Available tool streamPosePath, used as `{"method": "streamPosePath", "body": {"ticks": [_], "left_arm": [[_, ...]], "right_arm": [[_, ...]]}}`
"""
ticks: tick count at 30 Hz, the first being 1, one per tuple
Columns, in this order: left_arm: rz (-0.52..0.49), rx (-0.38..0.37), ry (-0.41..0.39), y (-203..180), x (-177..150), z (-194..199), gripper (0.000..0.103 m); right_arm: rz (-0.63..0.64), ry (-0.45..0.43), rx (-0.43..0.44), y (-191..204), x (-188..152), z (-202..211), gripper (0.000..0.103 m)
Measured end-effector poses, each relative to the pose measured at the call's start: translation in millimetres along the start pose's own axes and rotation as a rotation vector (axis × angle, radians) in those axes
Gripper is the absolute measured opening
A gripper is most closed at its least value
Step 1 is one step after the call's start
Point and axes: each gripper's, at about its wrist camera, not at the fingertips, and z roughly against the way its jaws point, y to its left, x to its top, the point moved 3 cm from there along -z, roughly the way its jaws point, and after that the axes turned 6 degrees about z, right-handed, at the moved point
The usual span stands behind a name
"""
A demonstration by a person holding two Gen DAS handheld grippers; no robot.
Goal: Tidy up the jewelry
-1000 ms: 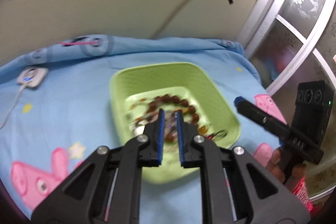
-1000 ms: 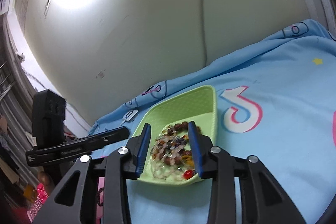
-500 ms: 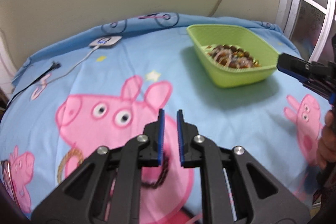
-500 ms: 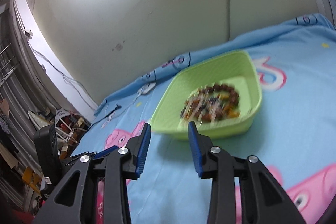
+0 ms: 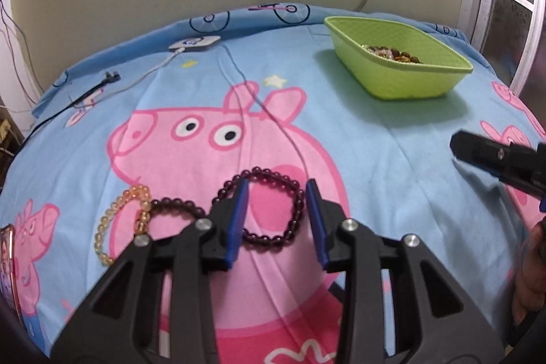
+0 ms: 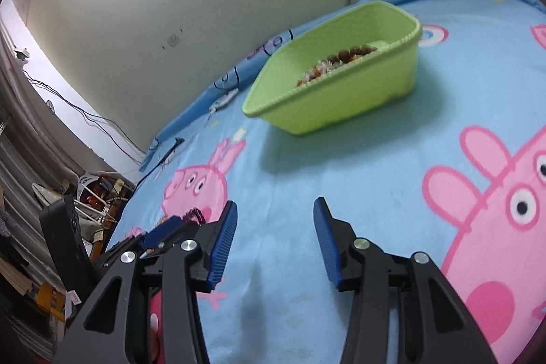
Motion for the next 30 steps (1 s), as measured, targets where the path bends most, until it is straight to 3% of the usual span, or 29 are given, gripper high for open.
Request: {"method": "streamPosePath", "body": {"ticks": [30], "left_arm": [[-0.004, 0.009, -0.008, 0, 0, 0, 0.036]], "right_arm": [[-0.072, -0.010, -0.008, -17, 2, 1, 0.028]]}}
